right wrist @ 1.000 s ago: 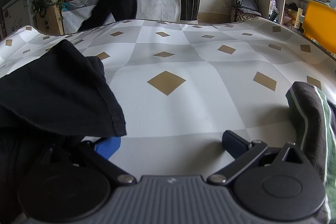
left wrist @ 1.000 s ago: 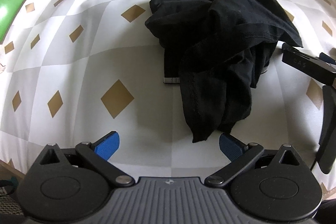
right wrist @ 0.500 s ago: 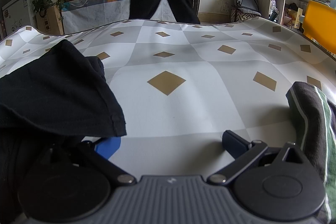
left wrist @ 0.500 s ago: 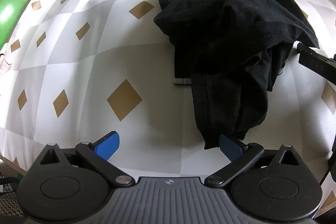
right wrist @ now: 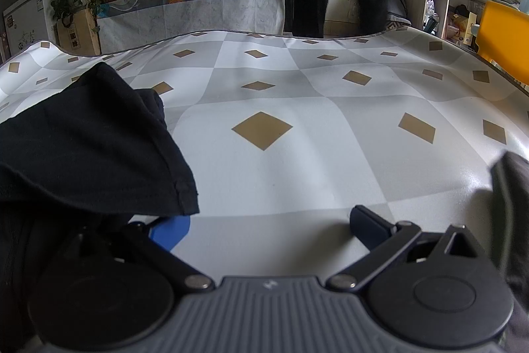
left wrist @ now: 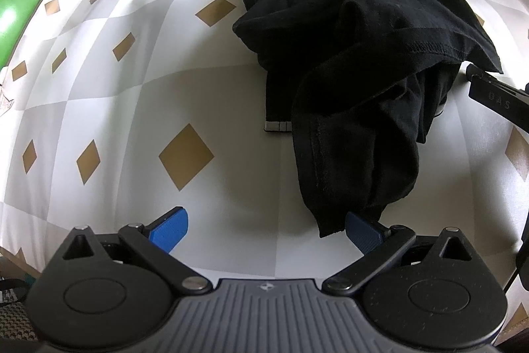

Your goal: Fold clothes

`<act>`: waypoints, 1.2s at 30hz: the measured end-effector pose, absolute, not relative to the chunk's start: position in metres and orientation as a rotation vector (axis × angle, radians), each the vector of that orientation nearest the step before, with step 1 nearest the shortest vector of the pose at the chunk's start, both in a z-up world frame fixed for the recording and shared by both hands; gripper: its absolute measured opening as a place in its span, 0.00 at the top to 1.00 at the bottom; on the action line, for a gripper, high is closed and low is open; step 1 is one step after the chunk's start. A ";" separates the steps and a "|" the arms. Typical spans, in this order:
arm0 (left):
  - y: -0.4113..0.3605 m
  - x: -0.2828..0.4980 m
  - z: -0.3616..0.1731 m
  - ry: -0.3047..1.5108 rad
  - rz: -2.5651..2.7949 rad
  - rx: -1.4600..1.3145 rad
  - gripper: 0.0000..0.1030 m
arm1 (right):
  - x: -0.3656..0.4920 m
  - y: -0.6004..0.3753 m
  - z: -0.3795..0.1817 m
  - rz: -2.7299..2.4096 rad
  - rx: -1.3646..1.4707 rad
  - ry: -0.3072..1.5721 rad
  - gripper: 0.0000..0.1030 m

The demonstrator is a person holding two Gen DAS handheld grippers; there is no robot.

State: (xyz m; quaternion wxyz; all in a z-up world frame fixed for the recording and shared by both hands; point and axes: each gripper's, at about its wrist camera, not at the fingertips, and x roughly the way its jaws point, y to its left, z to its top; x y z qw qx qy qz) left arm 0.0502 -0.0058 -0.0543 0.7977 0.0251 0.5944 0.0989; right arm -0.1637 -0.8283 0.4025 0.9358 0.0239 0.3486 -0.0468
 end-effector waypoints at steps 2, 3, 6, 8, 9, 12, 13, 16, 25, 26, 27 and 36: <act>-0.005 0.049 -0.054 1.276 0.210 0.048 0.01 | -0.164 -0.828 0.403 -0.096 0.049 0.713 0.00; -0.005 0.049 -0.053 1.274 0.210 0.045 0.01 | -0.164 -0.828 0.403 -0.096 0.049 0.713 0.00; -0.003 0.047 -0.052 1.273 0.210 0.040 0.01 | -0.164 -0.828 0.403 -0.096 0.049 0.713 0.00; -0.002 0.045 -0.054 1.278 0.215 0.045 0.01 | -0.164 -0.828 0.403 -0.096 0.049 0.713 0.00; -0.001 0.043 -0.055 1.280 0.219 0.048 0.01 | -0.164 -0.828 0.403 -0.096 0.049 0.713 0.00; 0.001 0.039 -0.059 1.298 0.214 0.045 0.01 | -0.164 -0.828 0.403 -0.096 0.049 0.713 0.00; 0.001 0.038 -0.060 1.307 0.206 0.046 0.01 | -0.164 -0.828 0.403 -0.096 0.049 0.713 0.00; 0.000 0.031 -0.066 1.331 0.193 0.065 0.01 | -0.163 -0.828 0.403 -0.096 0.049 0.713 0.00; 0.009 0.018 -0.071 1.369 0.183 0.051 0.01 | -0.163 -0.828 0.403 -0.096 0.049 0.713 0.00; 0.011 0.017 -0.071 1.371 0.187 0.045 0.01 | -0.163 -0.828 0.403 -0.096 0.049 0.713 0.00; 0.012 0.017 -0.071 1.372 0.188 0.039 0.01 | -0.163 -0.828 0.403 -0.096 0.049 0.713 0.00; 0.012 0.013 -0.069 1.368 0.173 0.042 0.01 | -0.163 -0.828 0.403 -0.096 0.049 0.713 0.00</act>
